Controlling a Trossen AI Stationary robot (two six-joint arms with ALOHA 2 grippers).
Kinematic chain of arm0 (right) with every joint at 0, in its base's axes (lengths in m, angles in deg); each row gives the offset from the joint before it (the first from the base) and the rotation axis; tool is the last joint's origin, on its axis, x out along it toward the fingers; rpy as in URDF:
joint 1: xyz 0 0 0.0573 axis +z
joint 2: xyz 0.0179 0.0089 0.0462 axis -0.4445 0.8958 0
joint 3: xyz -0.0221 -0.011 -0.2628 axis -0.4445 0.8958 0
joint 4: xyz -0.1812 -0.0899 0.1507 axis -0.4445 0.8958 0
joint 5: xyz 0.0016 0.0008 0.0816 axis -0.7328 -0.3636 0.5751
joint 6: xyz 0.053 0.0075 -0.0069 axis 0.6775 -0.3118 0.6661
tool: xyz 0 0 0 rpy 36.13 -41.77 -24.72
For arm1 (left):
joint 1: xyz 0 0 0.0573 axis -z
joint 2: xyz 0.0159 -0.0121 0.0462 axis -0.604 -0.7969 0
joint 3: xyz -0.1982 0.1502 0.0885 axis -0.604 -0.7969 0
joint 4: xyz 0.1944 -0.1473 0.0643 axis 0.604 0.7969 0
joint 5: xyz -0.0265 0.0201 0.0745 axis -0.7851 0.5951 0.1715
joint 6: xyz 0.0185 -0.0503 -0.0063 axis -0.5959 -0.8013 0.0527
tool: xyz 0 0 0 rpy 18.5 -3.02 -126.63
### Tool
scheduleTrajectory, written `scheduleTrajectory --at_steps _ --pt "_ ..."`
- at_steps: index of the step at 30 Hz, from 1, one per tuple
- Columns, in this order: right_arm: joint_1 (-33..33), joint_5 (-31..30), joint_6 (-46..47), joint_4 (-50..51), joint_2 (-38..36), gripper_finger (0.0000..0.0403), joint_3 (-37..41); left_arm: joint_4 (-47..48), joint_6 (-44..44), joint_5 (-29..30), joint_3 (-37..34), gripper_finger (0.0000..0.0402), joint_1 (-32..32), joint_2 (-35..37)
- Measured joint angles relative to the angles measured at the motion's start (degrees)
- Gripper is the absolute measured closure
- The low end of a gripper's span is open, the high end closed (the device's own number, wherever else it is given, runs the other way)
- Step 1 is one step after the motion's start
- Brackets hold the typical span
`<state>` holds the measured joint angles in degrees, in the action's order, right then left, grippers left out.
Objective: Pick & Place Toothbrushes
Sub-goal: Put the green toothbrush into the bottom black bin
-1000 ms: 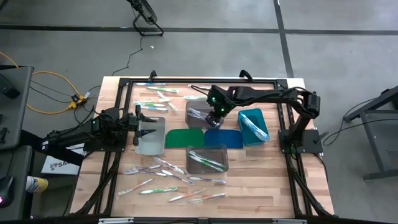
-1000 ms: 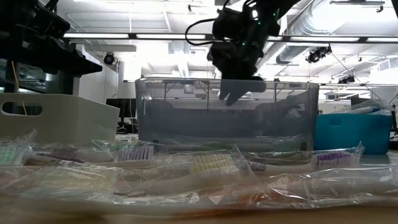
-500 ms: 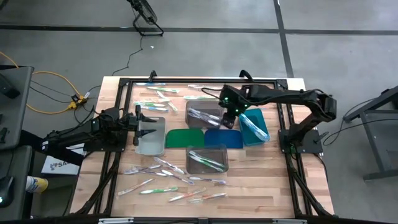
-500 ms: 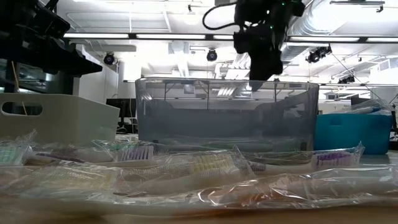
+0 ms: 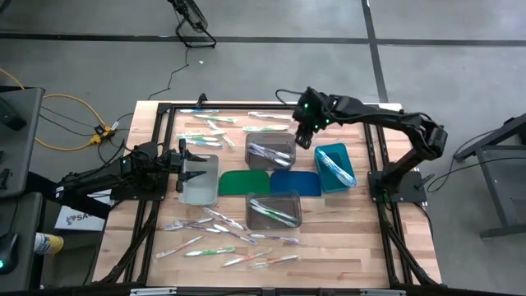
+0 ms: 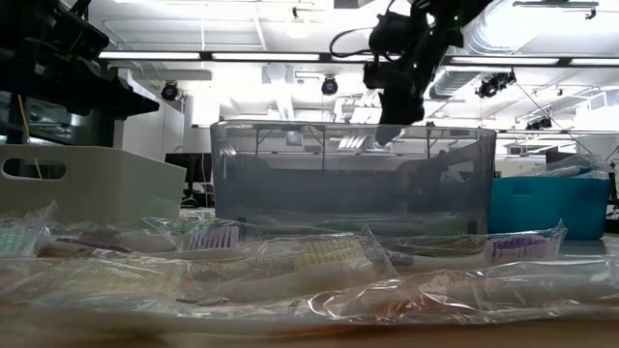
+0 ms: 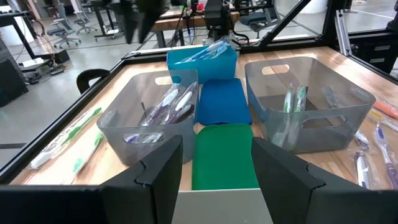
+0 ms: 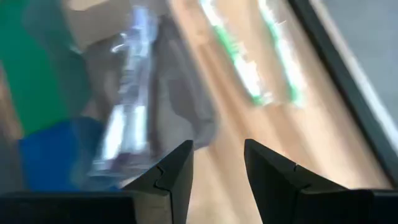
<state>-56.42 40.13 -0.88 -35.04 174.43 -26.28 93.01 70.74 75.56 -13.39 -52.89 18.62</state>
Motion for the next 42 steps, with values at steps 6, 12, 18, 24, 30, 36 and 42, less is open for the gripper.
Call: scheduleTrajectory --at_steps 6,12,18,24,30,36,42 --pt "-6.3 1.1 -12.8 -4.8 3.6 0.0266 0.0 0.0 0.0 0.0 0.0 0.0215 0.0 0.0" --pt "-10.9 1.4 -26.1 -11.5 9.3 0.0266 0.0 0.0 0.0 0.0 0.0 0.0215 0.0 0.0" --pt "-13.6 1.9 -33.8 -18.1 15.9 0.0266 0.0 0.0 0.0 0.0 0.0 0.0215 0.0 0.0" --pt "-14.4 6.5 -36.0 -21.9 19.9 0.0266 0.0 0.0 0.0 0.0 0.0 0.0215 0.0 0.0" --pt "-14.6 9.6 -36.0 -22.1 21.5 0.0266 0.0 0.0 0.0 0.0 0.0 0.0215 0.0 0.0" --pt "-15.1 10.1 -35.3 -22.9 23.9 0.0266 -1.0 0.0 0.0 0.0 0.0 0.0215 0.0 0.0" --pt "-15.8 10.8 -34.8 -20.9 27.7 0.0266 -5.9 0.0 0.0 0.0 0.0 0.0215 0.0 0.0"
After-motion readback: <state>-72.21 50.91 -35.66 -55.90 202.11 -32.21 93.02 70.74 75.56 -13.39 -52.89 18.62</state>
